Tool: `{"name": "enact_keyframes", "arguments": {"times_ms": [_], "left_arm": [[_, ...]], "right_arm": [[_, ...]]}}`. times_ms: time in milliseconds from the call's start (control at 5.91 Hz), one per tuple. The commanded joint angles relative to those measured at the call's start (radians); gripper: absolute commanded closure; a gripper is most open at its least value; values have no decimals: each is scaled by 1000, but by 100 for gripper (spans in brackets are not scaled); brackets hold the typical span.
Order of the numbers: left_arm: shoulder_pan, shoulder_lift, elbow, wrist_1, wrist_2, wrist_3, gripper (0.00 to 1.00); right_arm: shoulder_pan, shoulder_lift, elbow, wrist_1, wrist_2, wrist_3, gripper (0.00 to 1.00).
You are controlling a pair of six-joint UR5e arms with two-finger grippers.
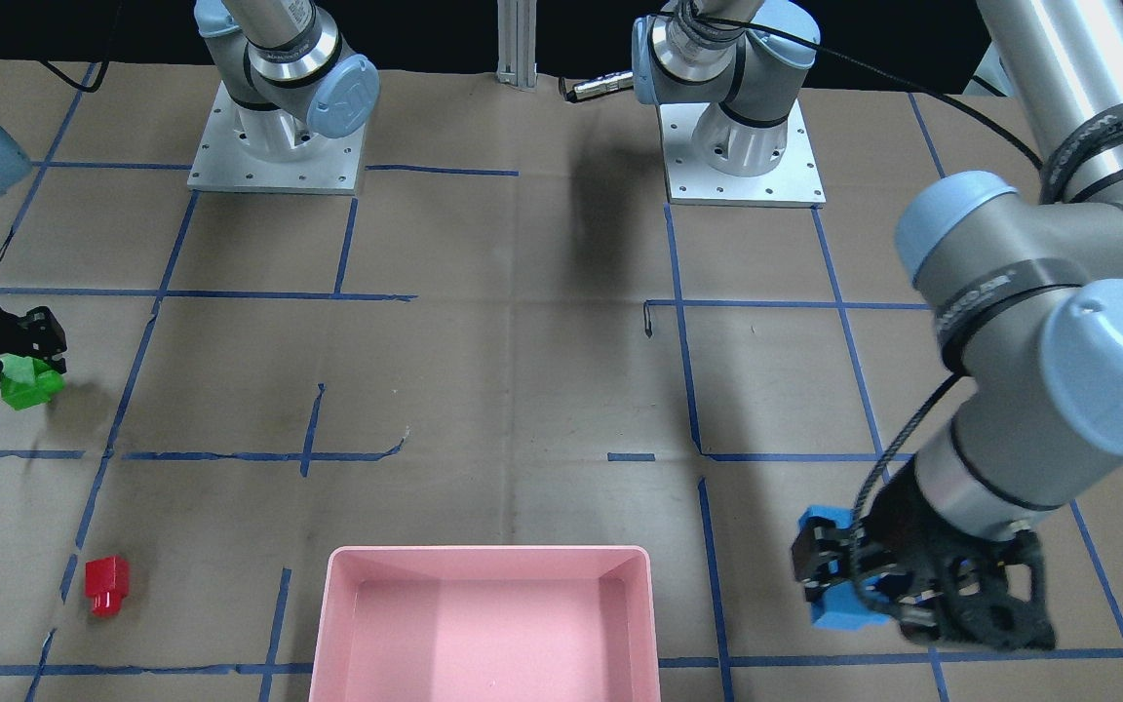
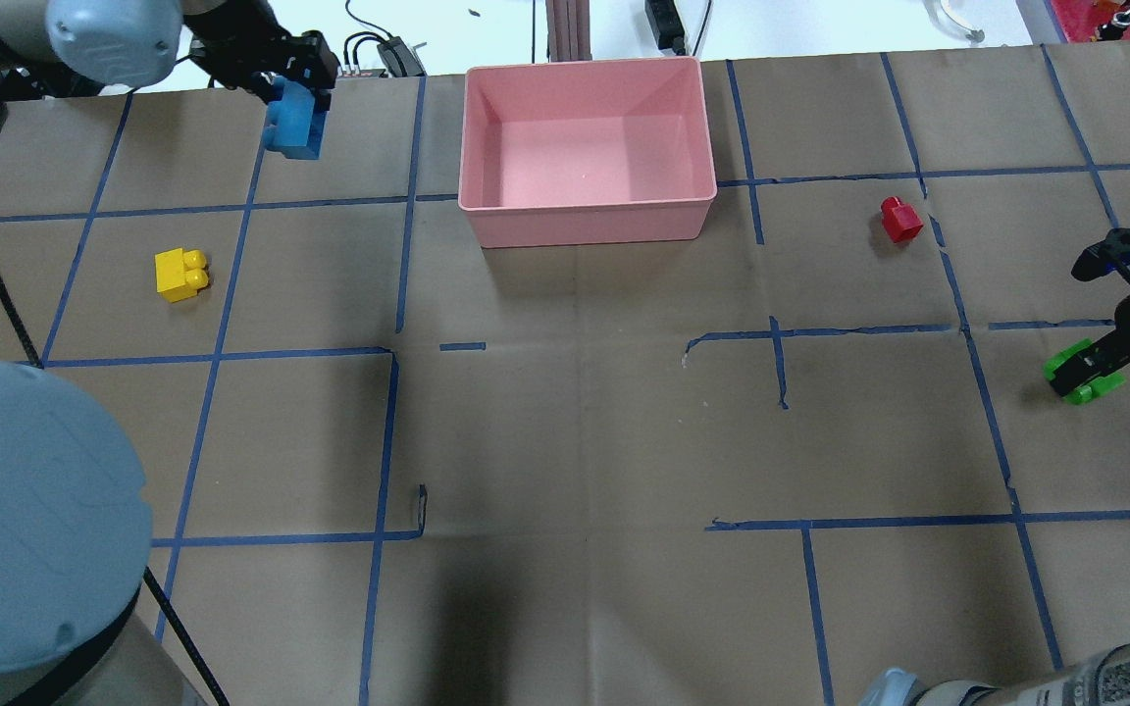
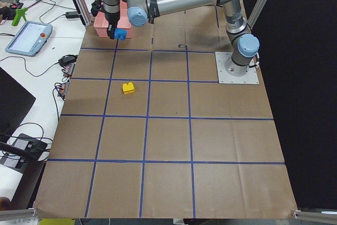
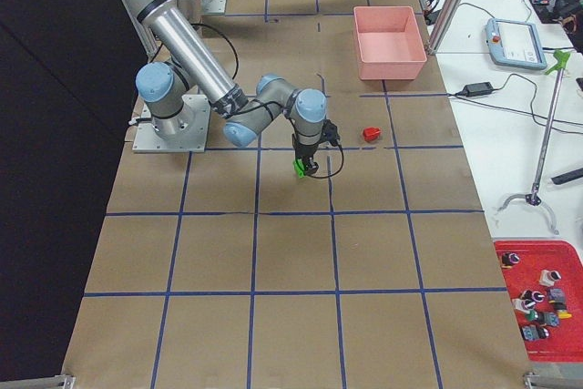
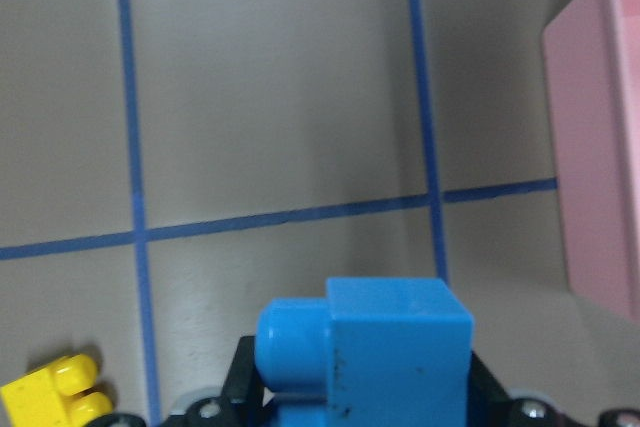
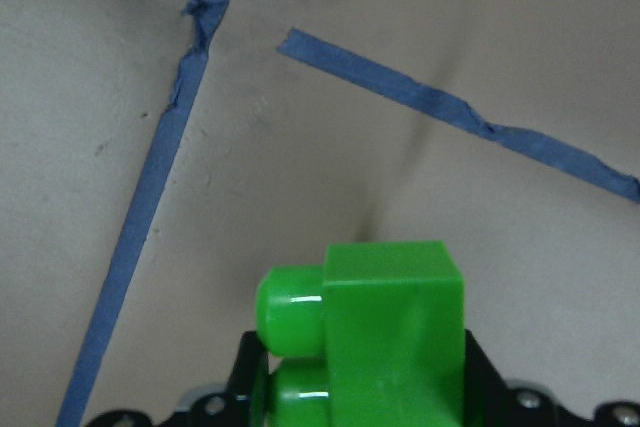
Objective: Put all blocks into box
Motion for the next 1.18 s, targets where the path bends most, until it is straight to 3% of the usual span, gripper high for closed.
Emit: {"name": "enact_keyframes", "arguments": {"times_ms": [0,169,508,677,846,1015], "left_arm": [[-160,-157,161,-4,-1,-241,81],[-186,-240,214,38,-4,-263,81],[-237,-310,248,74,-2,-355,80],[-241,-312,246,82,-2,-398,70],[-243,-310,243,91,8,-398,15],[-241,-298,245,93,8,-398,2]], "right_arm": [[7,-47,-126,89,83,-1,95],[36,-75,-190,136,128,-7,95],[148,-66,-330,173,127,-19,93],[168,-55,-367,174,172,-22,88],[184,-51,-390,170,185,-16,89],[234,-38,-402,170,185,-7,94]]}}
